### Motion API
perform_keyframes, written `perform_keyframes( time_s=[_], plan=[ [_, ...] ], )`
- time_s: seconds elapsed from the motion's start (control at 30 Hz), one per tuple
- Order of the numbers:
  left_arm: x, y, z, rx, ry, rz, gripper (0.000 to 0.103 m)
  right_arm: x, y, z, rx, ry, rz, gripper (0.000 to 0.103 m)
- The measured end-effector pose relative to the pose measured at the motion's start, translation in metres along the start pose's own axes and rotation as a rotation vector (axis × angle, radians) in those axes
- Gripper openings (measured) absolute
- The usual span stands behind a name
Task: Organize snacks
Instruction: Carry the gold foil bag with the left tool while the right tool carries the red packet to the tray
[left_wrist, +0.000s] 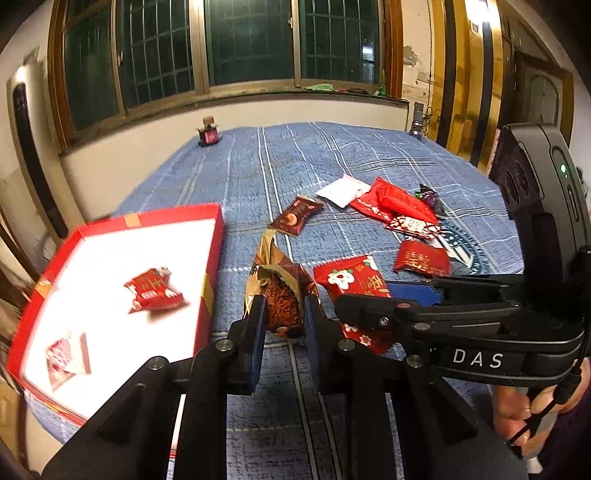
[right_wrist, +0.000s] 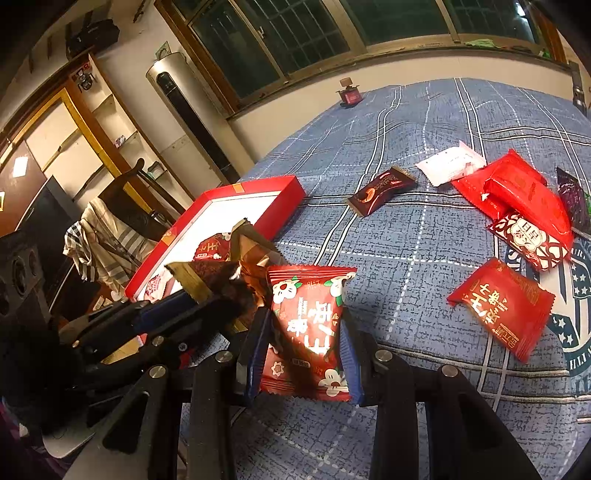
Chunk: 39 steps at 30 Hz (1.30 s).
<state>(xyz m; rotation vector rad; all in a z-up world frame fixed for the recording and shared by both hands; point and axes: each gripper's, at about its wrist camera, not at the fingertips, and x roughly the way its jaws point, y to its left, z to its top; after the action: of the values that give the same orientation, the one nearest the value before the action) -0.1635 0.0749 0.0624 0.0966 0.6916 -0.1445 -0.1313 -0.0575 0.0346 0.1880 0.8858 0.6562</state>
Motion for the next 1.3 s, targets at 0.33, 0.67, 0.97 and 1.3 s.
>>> perform_keyframes(
  time_s=[0.33,0.67,0.97,1.3],
  plan=[
    [-0.008,-0.015,0.006,0.077,-0.05,0.086,0.016,-0.007,-0.008,0.001,0.025,-0.021,0.01,0.037],
    [-0.016,-0.02,0.01,0.099,-0.081,0.109,0.012,-0.013,-0.006,0.004,0.019,-0.036,0.02,0.037],
    [-0.034,-0.019,0.016,0.116,-0.146,0.14,0.005,-0.02,0.011,0.01,-0.015,-0.058,0.025,0.037],
    [0.002,0.011,0.004,-0.002,0.019,0.111,0.056,-0.023,-0.005,0.008,0.019,-0.065,-0.016,0.037]
  ],
)
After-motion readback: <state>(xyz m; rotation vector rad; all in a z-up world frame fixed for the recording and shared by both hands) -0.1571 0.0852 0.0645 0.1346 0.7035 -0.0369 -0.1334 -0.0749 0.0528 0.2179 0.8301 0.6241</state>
